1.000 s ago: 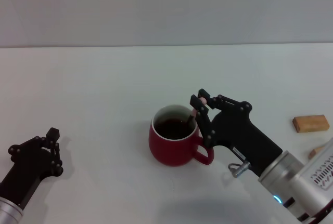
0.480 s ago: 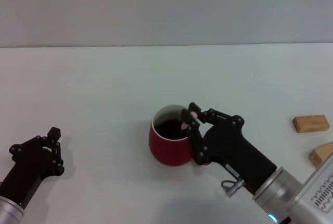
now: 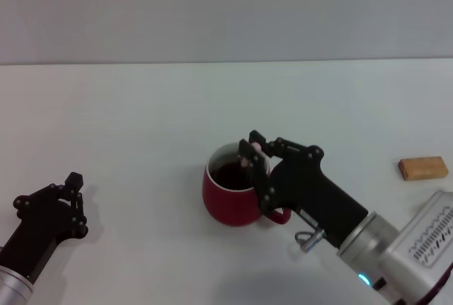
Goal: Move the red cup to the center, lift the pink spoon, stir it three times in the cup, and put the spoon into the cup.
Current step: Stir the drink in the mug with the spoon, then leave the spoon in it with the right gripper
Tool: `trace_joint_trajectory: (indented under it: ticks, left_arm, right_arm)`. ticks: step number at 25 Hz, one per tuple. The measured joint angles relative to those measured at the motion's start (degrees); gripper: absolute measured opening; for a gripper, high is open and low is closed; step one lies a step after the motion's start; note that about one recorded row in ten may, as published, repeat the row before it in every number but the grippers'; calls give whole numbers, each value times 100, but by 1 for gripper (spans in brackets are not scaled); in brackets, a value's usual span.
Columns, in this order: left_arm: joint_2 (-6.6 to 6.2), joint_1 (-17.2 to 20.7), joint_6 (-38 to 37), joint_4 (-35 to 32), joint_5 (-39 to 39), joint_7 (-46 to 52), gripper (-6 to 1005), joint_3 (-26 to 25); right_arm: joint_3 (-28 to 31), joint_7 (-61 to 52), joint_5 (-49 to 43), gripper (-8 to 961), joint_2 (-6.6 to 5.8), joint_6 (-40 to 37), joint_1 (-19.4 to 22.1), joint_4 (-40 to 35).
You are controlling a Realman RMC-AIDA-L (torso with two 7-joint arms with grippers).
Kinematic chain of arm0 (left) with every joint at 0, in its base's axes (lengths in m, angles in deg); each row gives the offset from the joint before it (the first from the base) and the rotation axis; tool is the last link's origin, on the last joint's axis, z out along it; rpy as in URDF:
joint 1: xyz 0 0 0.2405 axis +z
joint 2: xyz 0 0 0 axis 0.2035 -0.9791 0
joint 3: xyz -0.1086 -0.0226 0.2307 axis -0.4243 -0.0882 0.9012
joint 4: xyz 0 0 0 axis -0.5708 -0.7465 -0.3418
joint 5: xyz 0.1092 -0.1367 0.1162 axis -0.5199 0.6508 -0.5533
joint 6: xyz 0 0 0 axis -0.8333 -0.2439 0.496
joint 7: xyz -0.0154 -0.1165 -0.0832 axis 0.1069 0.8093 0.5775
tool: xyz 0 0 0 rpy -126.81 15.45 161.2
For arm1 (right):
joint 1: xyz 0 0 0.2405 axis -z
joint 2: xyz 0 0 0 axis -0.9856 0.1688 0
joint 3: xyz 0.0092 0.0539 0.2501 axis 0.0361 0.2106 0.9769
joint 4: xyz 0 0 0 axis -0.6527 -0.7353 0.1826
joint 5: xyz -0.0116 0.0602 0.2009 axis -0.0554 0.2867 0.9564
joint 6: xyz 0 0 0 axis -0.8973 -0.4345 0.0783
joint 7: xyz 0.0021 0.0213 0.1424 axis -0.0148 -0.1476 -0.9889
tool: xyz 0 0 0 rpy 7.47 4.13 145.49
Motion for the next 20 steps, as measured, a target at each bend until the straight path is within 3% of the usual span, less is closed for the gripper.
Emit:
trace_joint_trajectory:
  ticks: [5,16,20]
  left_arm:
    - [0,7,2,0,-1,0,-2,0]
    - [0,24,0,0,0,0,-2,0]
    - [0,43,-3,0,6,0,-2,0]
  right_arm:
    - [153,-11,7,23,13,53,-85,-79]
    - [-17,-18,-50,190,-8,137,-226,-77]
    - [-6,15,-51,320,-7,-44,-118,-81]
